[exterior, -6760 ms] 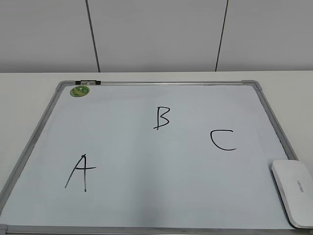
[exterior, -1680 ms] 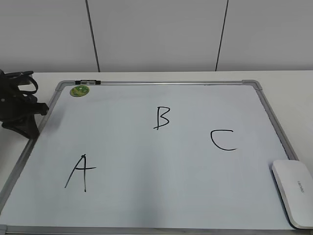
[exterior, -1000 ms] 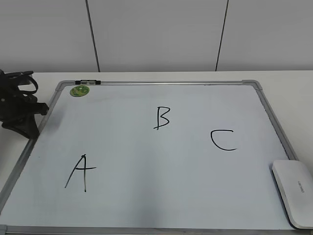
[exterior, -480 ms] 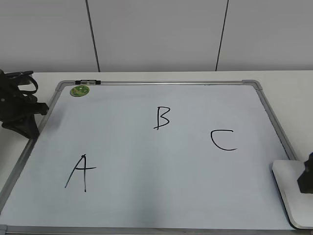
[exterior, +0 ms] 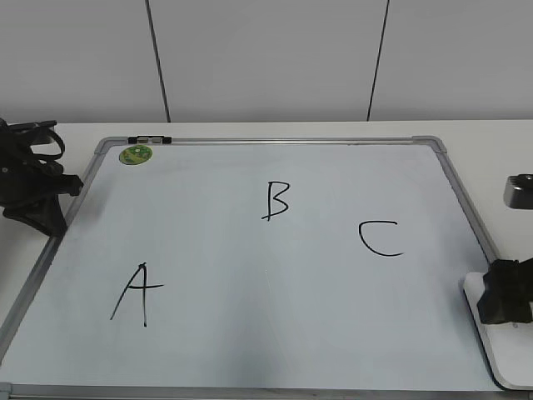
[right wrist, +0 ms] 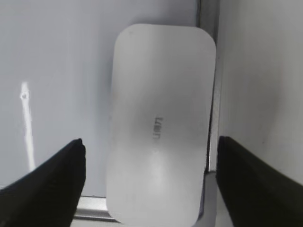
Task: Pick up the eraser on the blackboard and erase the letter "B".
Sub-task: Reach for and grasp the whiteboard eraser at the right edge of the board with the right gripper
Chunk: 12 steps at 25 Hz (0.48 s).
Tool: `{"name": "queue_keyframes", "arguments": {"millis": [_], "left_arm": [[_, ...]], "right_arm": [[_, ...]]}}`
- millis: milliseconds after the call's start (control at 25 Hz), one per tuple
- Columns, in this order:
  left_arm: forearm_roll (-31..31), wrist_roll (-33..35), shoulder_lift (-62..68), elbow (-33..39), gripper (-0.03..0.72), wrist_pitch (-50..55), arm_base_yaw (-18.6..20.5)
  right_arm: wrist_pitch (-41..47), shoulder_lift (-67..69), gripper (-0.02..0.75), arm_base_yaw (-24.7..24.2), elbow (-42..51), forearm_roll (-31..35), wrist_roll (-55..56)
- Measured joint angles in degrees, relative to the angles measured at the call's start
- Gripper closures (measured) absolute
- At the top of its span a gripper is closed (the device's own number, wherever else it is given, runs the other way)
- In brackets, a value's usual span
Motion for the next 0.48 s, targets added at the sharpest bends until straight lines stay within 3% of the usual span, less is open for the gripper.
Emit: {"name": "queue_keyframes", "arguments": {"millis": [480], "left_arm": [[0.00, 0.00, 0.00, 0.00, 0.678, 0.00, 0.00]], "right_arm": [[-4.10, 9.30, 0.078, 0.00, -0.09, -1.07, 0.00]]}}
